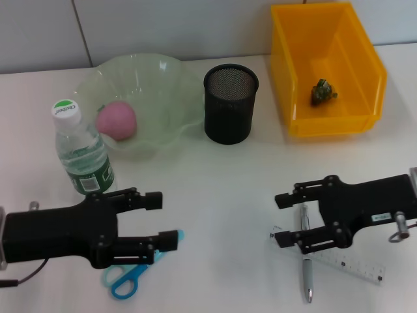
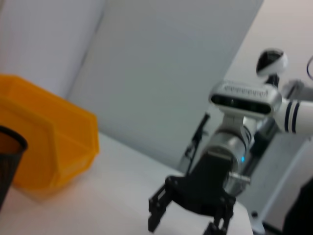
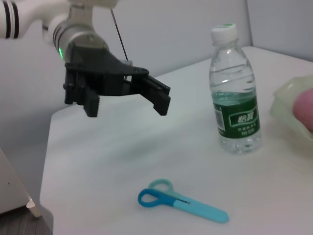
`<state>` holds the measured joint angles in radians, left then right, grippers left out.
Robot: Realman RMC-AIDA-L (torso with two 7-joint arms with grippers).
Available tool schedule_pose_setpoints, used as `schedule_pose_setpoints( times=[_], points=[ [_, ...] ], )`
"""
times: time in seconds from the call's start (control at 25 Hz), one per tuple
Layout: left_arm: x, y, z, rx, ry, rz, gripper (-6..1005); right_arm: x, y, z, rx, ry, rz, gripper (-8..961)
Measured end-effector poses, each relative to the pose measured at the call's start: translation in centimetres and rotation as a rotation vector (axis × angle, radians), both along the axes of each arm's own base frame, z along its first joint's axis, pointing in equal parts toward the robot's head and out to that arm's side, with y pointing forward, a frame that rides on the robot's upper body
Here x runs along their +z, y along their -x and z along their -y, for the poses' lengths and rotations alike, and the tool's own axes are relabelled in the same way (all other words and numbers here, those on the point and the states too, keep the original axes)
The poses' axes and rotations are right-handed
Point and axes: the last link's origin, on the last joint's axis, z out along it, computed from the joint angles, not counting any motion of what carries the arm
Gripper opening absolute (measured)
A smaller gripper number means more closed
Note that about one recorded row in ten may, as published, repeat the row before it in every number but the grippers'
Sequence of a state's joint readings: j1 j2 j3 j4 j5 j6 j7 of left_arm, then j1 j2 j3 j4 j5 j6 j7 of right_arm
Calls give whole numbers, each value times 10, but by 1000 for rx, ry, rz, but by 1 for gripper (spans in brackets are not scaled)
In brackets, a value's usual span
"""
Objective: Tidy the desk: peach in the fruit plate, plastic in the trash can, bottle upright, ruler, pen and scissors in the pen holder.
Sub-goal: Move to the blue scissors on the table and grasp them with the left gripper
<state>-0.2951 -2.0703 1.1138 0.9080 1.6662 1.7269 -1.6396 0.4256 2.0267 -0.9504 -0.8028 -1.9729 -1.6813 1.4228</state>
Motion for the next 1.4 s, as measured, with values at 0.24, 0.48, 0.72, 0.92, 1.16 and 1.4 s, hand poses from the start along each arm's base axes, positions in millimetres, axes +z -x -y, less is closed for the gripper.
schedule_pose_setpoints(
  times=[0.24, 0.48, 0.72, 0.92, 1.16, 1.4],
  points=[
    [11, -38, -10, -50, 77, -210, 842, 3, -4, 1, -24, 23, 25, 730],
    [15, -79, -23, -98, 102, -501, 838, 4, -4, 1, -44, 40, 32, 730],
    [5, -106, -33, -125, 130, -693, 833, 5, -3, 1, -41, 58, 51, 730],
    [-10, -127, -41, -123, 122, -880, 830, 6, -2, -2, -30, 61, 58, 730],
    [-20, -142, -43, -122, 118, -1000, 825, 5, 2, -4, -10, 67, 65, 729],
    [-28, -149, -50, -108, 97, -1067, 821, 5, 2, -9, 4, 69, 98, 729]
  ],
)
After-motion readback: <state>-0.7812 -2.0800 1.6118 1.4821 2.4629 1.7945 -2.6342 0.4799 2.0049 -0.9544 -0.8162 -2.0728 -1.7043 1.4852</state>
